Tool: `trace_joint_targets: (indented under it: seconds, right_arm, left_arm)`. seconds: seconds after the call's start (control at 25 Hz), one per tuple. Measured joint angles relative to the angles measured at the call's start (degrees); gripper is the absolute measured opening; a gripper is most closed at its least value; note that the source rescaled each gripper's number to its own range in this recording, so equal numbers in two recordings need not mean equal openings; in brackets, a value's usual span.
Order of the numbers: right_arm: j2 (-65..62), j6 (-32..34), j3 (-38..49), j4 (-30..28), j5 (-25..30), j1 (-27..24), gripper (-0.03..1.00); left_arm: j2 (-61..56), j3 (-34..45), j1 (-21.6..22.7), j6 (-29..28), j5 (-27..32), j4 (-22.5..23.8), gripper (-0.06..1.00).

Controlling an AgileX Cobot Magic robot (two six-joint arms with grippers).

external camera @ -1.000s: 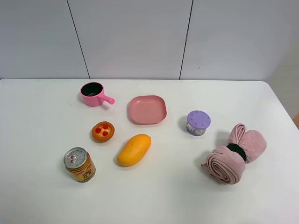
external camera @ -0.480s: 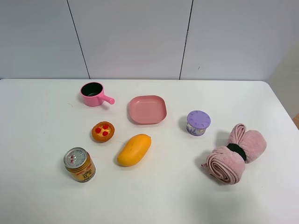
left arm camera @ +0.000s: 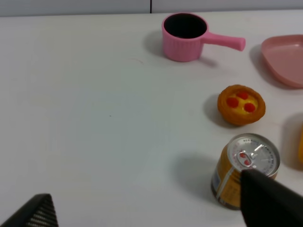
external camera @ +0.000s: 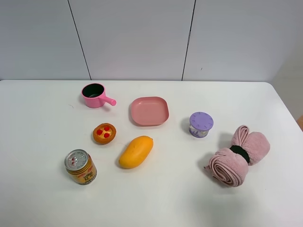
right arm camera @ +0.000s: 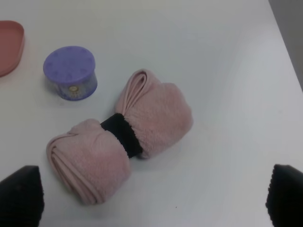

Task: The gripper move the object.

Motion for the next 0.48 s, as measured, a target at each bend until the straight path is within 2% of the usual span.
trace_joint_targets:
  seconds: [0.48]
  right_arm:
    - [0.0,0.0,0.1,0.0,-0.6,0.0,0.97]
  left_arm:
    - [0.0,0.0,0.0,-0.3,0.0,0.0,1.00]
